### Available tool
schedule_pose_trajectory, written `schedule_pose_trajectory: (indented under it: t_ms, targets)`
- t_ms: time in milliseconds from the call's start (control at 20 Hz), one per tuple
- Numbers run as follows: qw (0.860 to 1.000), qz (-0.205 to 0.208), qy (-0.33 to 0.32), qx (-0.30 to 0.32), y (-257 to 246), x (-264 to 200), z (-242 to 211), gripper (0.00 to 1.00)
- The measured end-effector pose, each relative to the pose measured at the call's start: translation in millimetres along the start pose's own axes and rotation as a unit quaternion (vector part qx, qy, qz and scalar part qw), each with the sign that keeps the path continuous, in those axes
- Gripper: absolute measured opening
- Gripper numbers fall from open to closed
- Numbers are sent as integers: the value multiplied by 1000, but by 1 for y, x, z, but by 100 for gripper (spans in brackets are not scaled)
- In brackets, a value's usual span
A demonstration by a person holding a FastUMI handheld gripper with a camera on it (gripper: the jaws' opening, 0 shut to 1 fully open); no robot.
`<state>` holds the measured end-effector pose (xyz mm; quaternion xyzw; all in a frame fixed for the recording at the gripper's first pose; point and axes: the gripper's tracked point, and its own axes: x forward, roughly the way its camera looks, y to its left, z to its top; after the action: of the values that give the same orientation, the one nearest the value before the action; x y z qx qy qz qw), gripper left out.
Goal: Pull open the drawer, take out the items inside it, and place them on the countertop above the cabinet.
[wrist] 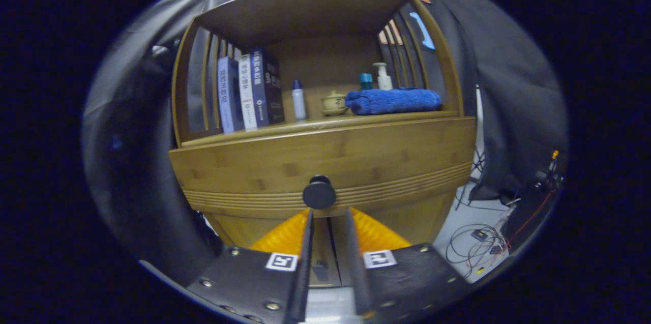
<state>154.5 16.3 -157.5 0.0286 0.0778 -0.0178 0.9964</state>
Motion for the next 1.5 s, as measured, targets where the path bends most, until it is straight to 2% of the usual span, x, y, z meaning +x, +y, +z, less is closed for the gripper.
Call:
schedule_pose_trajectory:
  t_ms: [150,250,450,550,600,650,1500]
  targets:
    - [1000,3,1,-22,5,17,5,51]
    - [1000,-10,12,-26,2,33,4,70]
    - [999,-39,-9,-36,-1,45,10,40]
    - [999,-45,-4,-22,2,44,6,31]
    - [998,-48,2,-30,3,42,6,31]
    - [998,-49,12,-45,3,40,4,24]
    - [998,-29,27,-46,-1,-91,-27,24]
